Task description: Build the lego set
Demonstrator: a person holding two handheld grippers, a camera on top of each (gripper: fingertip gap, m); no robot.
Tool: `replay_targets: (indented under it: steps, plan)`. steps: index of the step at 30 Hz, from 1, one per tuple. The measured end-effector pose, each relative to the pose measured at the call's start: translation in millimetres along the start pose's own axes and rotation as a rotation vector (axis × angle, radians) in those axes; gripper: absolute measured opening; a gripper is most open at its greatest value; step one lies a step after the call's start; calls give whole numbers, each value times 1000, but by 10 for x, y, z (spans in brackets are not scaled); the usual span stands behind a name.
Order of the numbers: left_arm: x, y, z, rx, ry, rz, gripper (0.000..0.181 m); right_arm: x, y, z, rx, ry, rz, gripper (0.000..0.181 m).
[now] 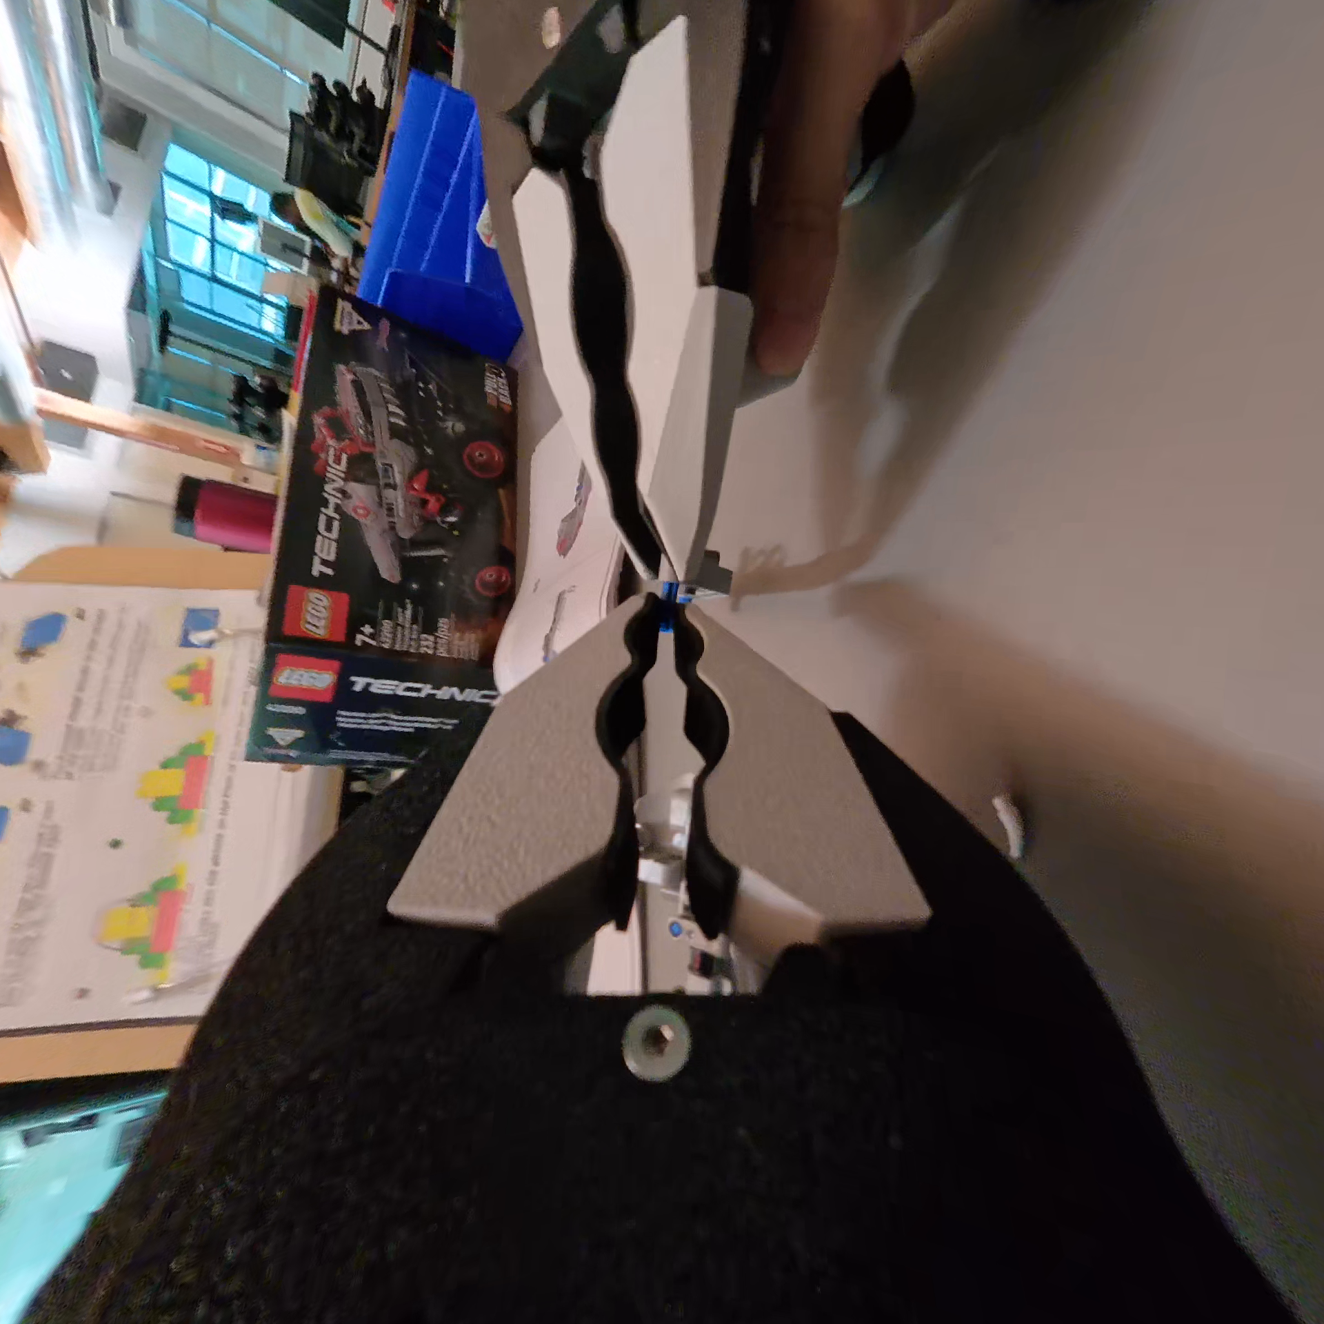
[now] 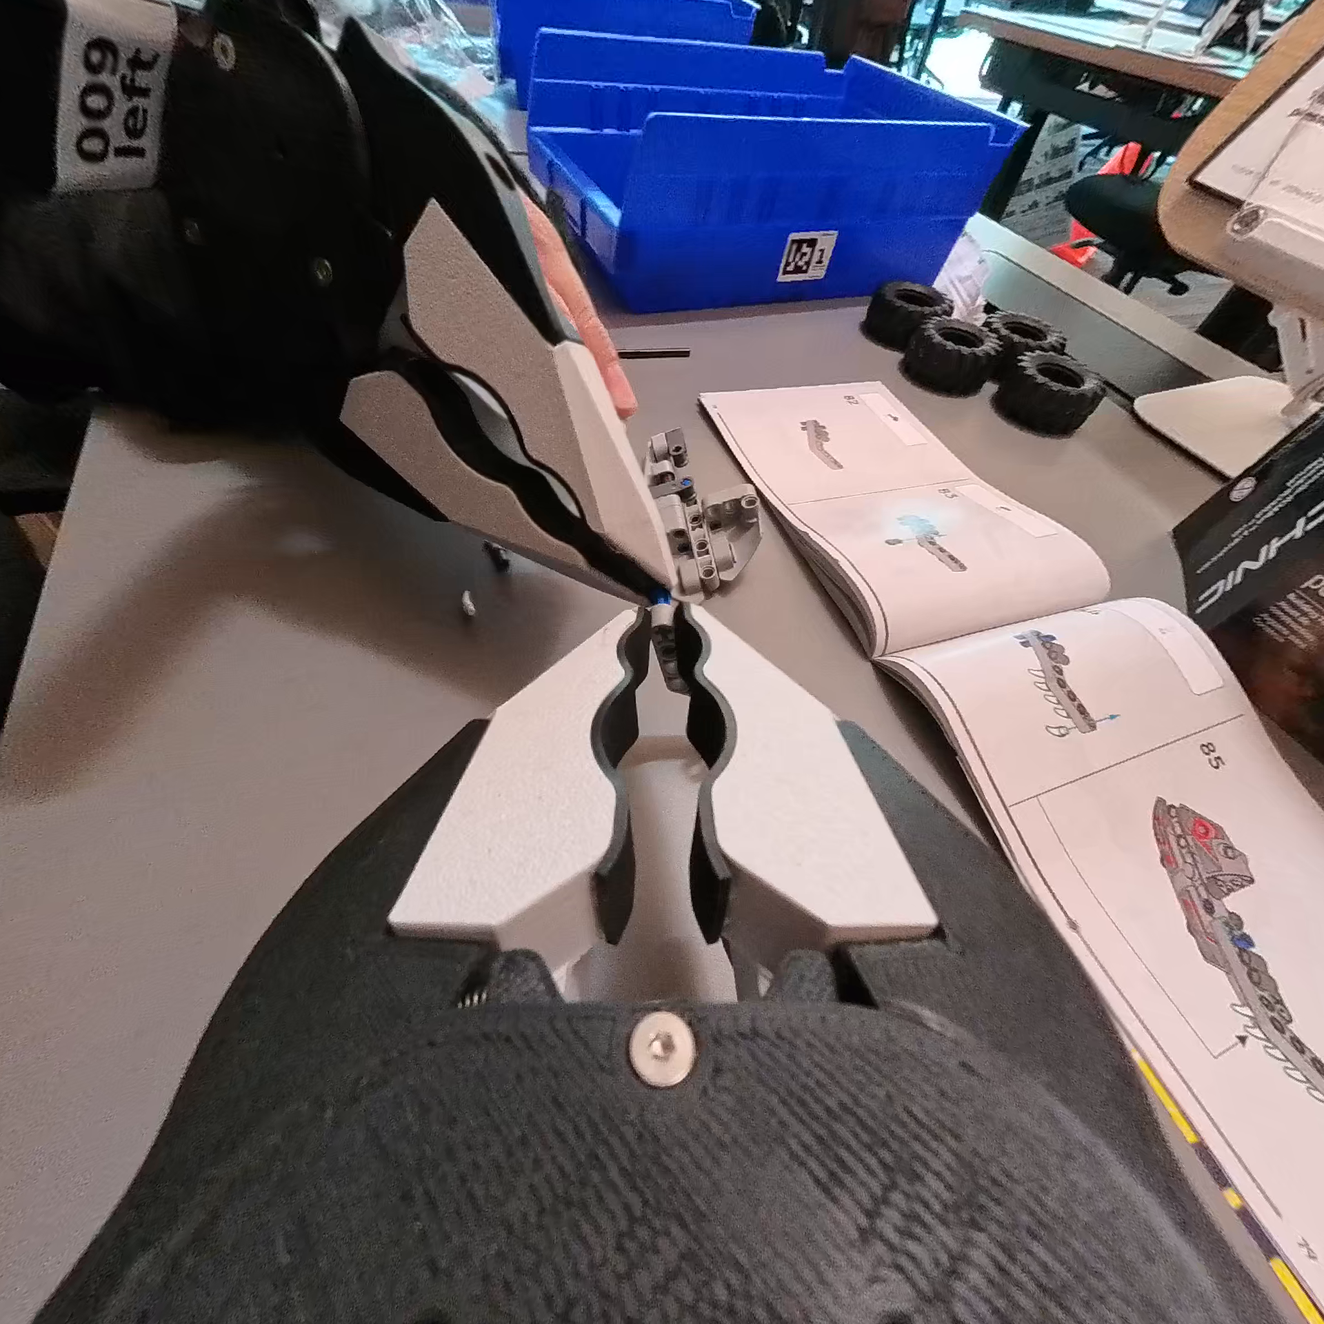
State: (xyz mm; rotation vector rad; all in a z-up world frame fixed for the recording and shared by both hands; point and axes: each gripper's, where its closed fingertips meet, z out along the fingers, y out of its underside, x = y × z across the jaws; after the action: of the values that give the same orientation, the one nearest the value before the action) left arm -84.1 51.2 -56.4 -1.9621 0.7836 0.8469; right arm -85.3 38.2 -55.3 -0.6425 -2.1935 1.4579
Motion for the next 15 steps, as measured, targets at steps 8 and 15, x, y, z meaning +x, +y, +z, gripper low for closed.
replay_targets:
  steps: [8,15]
  plan:
    - [-54,-54,-41,126,41,-167,0,14,-67,-27,49,-2,20,6]
    - [-44,-58,-41,137,55,-195,0,8,-2,6,1,4,-2,6]
